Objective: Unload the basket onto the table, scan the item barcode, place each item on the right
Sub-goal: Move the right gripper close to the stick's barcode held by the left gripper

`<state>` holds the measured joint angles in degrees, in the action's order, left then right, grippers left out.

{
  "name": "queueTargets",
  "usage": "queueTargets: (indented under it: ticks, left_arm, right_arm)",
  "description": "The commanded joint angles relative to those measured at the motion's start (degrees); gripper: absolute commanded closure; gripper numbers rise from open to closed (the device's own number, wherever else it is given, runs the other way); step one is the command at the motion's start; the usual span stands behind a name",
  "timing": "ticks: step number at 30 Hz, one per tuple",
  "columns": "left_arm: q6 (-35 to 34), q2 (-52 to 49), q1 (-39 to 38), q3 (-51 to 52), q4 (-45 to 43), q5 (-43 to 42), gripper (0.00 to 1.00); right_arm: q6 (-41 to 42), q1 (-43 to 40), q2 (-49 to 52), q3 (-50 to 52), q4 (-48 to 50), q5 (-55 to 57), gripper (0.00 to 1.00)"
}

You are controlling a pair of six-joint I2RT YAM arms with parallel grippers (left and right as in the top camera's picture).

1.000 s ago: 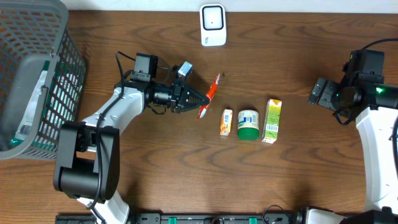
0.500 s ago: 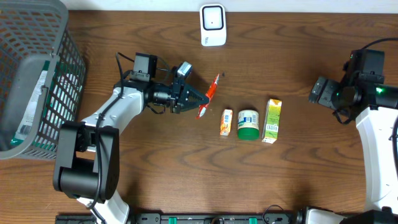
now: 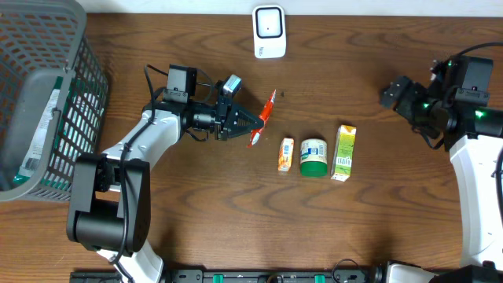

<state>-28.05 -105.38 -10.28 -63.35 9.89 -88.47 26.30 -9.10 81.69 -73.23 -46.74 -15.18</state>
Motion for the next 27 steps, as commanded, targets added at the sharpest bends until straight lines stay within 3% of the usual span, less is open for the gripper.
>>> queueTargets:
  ticks: [1,3,7,9,10,14,16,21,27]
  left_arm:
    - [-0.2,0.02,0.26,0.07,-0.59,-1.55,0.93]
    - [-0.2,0.04,0.26,0.07,-0.76,-1.55,0.93]
    - [-0.87,0.04,0.26,0.07,-3.54,-1.55,0.93]
    - [-2.97,0.04,0.26,0.07,-6.32,-1.55,0.93]
    - [-5.46,0.04,0.24,0.07,-9.35,-1.55,0.93]
    - [-12.5,0.04,0.24,0.07,-17.59,-1.55,0.93]
    - [-16.35,0.07,0.24,0.07,-21.35,-1.57,0.93]
    - [-18.8,0.17,0.24,0.07,-23.96,-1.57,0.93]
    - [-18.78,0.37,0.26,0.07,-24.0,-1.57,0.93]
  right_arm:
    - [4.26,-0.22,-0.37,-0.2,0.2,-15.96,0.09]
    - [4.46,-0.09,-0.37,-0.17,-0.22,-20.98,0.32]
    - [1.99,2.75,-0.35,0.81,2.29,-31.8,0.45]
    - [2.12,5.75,-0.28,1.92,4.85,-33.53,0.37]
    - [2.71,8.79,-0.15,2.91,7.39,-33.62,0.26]
    - [6.56,16.44,0.94,4.48,17.0,-33.77,0.14]
    - [8.59,20.26,1.99,4.48,22.43,-31.61,0.14]
    - [16.17,25.88,4.11,4.48,24.83,-21.86,0.18]
    - [18.91,28.33,8.22,4.52,30.14,-23.67,0.21]
